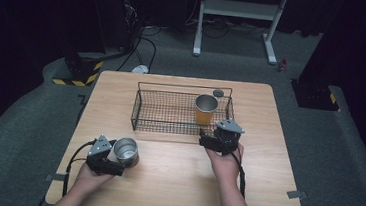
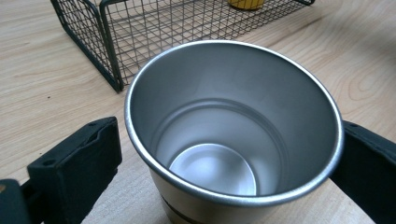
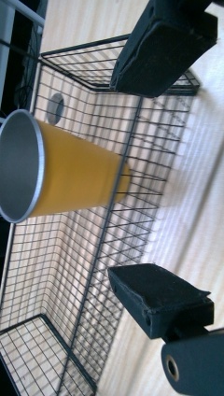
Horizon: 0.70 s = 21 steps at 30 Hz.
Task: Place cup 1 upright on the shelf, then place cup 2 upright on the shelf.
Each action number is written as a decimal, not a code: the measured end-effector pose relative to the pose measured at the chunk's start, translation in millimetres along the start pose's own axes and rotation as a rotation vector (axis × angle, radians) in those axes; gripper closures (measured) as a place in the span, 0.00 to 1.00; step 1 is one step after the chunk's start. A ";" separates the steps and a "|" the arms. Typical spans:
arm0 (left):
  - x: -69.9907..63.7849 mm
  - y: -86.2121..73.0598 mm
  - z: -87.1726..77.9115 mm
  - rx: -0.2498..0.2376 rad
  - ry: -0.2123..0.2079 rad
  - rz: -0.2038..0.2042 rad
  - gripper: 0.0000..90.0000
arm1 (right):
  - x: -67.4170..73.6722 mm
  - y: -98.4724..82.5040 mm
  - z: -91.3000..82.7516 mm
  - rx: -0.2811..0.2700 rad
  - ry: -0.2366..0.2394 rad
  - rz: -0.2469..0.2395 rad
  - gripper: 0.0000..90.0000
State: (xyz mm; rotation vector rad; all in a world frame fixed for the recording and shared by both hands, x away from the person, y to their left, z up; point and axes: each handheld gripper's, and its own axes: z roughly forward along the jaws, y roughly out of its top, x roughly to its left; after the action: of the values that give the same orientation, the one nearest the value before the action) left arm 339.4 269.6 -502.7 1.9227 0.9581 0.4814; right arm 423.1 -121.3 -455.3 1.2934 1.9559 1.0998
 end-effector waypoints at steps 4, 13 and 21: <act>-1.2 0.4 1.0 -0.001 0.007 -0.003 0.01 | -0.6 -13.8 -9.4 0.002 0.004 -0.009 0.12; -3.6 0.0 3.3 0.005 0.016 -0.005 0.01 | -0.6 -48.2 -24.3 0.033 -0.004 -0.041 0.12; -4.5 0.9 6.7 0.008 0.031 0.001 0.02 | 0.7 -73.0 -29.4 0.067 -0.014 -0.074 0.12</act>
State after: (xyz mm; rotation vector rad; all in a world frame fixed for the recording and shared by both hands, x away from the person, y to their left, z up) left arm 341.4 262.1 -505.1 1.9277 0.9799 0.5103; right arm 364.9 -145.4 -502.5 1.2493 2.0289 0.9955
